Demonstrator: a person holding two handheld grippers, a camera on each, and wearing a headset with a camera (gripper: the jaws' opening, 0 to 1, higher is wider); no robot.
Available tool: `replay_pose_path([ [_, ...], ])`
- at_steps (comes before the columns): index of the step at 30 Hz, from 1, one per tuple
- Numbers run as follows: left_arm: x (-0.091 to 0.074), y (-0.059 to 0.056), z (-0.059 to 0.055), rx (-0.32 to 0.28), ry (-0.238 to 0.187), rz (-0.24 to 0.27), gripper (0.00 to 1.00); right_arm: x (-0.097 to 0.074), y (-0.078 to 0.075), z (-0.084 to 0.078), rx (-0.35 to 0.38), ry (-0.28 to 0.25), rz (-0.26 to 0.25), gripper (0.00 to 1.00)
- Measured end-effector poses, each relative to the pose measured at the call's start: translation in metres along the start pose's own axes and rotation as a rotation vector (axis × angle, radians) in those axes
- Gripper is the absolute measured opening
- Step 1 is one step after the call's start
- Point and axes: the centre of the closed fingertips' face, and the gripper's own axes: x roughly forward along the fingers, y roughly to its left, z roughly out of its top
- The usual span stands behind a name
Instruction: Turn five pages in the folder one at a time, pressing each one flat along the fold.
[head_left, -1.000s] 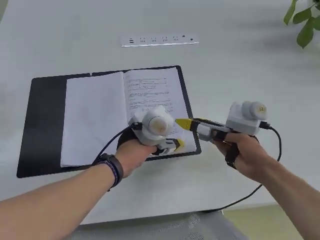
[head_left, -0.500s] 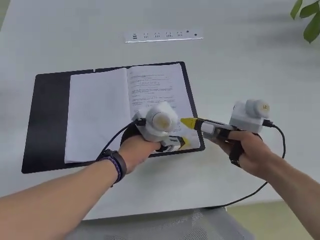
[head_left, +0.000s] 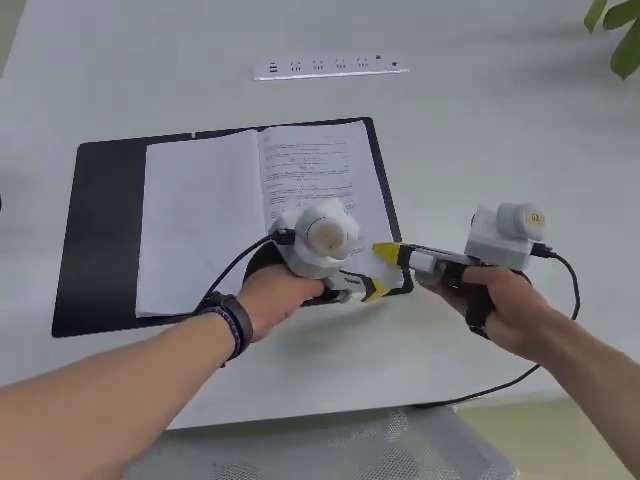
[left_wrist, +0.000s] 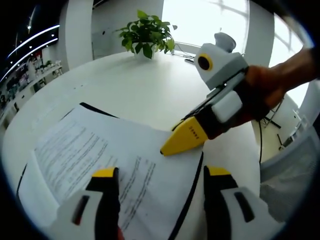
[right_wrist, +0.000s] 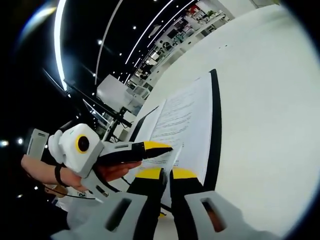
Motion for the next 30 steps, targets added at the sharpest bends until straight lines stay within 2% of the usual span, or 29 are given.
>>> replay_pose_path([
  [6,-0.007,0.003,0.002,-0.027,-0.013,0.011,0.69,0.001,0.001,0.000,-0.008,0.006,-0.011,0.02],
  [12,-0.017,0.007,0.004,-0.007,-0.016,0.027,0.70,0.003,0.003,0.004,-0.020,-0.002,-0.011,0.00],
  [22,-0.040,0.024,0.006,-0.017,-0.044,0.066,0.70,0.007,0.014,0.010,-0.046,-0.011,0.002,0.00],
  [30,-0.062,0.036,-0.001,-0.028,-0.055,0.102,0.70,0.015,0.027,0.014,-0.063,-0.017,0.026,0.00],
])
